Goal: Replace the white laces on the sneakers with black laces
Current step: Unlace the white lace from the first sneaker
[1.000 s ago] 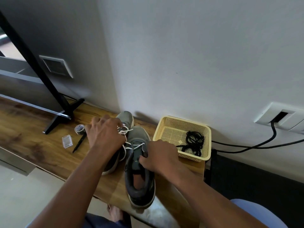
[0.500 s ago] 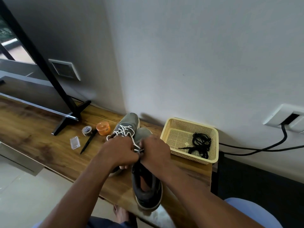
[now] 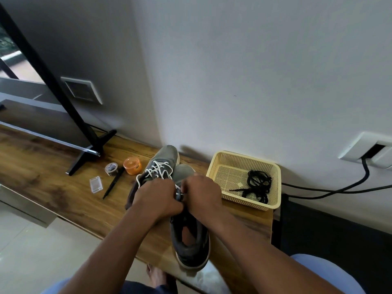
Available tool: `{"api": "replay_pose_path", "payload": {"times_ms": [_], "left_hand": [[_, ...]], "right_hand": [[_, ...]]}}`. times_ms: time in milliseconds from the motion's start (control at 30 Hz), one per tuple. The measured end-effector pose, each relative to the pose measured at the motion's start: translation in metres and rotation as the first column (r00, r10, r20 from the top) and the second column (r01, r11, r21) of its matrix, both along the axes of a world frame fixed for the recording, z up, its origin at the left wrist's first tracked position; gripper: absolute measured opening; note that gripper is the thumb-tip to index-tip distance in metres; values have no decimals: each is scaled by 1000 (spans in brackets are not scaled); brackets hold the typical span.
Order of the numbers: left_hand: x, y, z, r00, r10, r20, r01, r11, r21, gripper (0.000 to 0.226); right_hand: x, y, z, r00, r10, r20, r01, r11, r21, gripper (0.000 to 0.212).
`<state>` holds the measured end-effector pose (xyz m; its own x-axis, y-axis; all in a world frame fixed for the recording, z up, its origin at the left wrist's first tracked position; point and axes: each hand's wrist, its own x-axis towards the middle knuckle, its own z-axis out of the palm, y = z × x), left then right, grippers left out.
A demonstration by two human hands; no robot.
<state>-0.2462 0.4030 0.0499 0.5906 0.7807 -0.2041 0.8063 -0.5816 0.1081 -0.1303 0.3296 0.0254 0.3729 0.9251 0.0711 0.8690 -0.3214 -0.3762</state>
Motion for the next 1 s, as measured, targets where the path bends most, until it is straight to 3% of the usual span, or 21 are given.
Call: {"api": "replay_pose_path", "payload": {"times_ms": [167,267,333,400,500,667,767,867,933,1000], "left_hand": [[4,4,-10,1000,9,-23,-7,998,60,29],[3,7,-8,996,56,-66,-52,997,61,24],[2,8,-7,996,66,-66,-64,997,36,18],[3,8,-6,997,61,-55,-60,998,21,20],[4,8,-7,998,45,-41,-44,999,17,27],[3,7,-7,999,18,-33,-17,1000,14,31],[2,7,-6,999,46,-29,-46,999,14,20],[3,8,-3,999,37,-30,-38,999,-17,17],[3,9,-3,999,37,-28,-39,998,-42,22],[2,10,-3,999,29,-19,-30,998,-52,22]], "right_hand": [[6,1,7,974,-141,-176,151,987,45,15],[16,-2,14,893,-319,-318,356,933,62,19],[23,-5,16,866,-342,-366,383,923,42,15],[25,-6,18,911,-269,-312,293,955,35,10],[19,-4,17,987,-67,-150,66,998,-8,22],[3,-3,5,993,67,102,-60,996,-63,18],[4,-2,7,997,-12,75,6,997,72,15],[14,1,19,964,-255,-76,265,943,201,12],[23,0,23,946,-309,-95,321,930,180,16],[27,-3,23,968,-249,-41,253,960,123,20]]}}
